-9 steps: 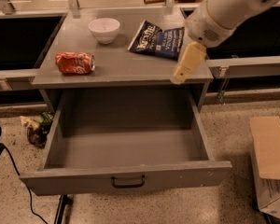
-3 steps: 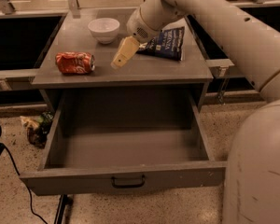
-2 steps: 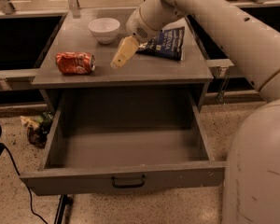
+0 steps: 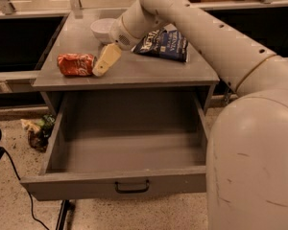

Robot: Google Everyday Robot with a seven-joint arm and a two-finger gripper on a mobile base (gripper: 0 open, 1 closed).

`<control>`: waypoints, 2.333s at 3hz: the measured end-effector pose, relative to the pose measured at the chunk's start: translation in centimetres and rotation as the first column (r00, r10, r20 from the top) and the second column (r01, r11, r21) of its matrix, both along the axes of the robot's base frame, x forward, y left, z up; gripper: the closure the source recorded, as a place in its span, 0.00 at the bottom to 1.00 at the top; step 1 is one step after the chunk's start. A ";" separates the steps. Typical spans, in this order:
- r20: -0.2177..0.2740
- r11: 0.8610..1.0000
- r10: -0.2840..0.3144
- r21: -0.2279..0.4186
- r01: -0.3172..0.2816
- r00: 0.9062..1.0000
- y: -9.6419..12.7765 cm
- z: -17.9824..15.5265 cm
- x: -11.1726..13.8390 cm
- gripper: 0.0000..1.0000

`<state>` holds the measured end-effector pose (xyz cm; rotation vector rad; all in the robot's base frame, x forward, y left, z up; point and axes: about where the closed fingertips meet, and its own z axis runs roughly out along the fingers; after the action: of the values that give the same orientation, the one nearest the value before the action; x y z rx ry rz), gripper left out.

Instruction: Place coke can into top drawer

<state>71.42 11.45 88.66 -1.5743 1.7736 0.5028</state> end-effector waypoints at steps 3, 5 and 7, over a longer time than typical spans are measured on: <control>-0.070 0.997 0.034 0.073 -0.029 0.997 5.3 -2.8 0.0 0.00; -0.094 0.996 0.048 0.084 -0.041 0.994 7.6 -3.9 0.8 0.00; -0.110 0.996 0.059 0.079 -0.050 0.992 8.6 -4.6 1.4 0.42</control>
Offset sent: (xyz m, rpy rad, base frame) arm -0.0052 0.0527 -0.0257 0.0810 0.0764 0.0280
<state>72.77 20.07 84.04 -1.5721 1.7760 0.6895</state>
